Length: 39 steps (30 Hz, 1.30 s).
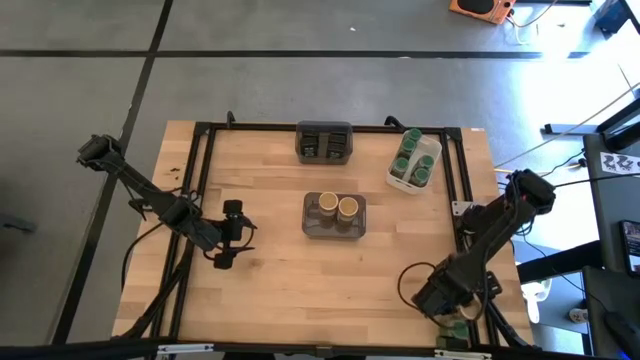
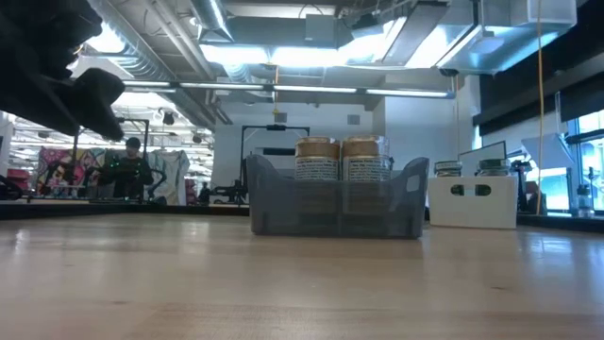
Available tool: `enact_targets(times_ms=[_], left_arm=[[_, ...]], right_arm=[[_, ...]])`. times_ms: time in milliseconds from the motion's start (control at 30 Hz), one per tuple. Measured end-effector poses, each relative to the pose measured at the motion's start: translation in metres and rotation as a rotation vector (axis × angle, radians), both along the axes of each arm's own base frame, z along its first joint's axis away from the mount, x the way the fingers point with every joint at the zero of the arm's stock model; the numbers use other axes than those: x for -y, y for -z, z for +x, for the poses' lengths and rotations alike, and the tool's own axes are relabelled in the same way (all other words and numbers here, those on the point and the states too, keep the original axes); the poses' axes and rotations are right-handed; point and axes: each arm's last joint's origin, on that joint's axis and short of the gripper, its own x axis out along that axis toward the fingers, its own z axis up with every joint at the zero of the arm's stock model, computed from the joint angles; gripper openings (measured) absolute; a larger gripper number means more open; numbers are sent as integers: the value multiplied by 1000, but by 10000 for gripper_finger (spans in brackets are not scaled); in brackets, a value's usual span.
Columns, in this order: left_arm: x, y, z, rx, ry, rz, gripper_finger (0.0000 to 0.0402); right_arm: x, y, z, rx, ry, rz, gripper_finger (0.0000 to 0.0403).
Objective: Sort spices by type
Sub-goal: Put the golden seasoning bottle into the bottom black bin
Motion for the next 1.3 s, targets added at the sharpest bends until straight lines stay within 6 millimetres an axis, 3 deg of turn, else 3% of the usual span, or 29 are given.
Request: enact_targets(times_ms=[367, 633, 1300], left_arm=[[0, 1, -1, -8, -5, -1, 278], [-1, 1, -1, -11, -8, -3, 278], [-1, 1, -1, -11, -6, 0, 278]], right_arm=[[0, 2, -4, 10, -3, -86, 347], [1, 21, -6, 3, 7, -23, 347], [-1, 26, -2, 114, -11, -45, 347]])
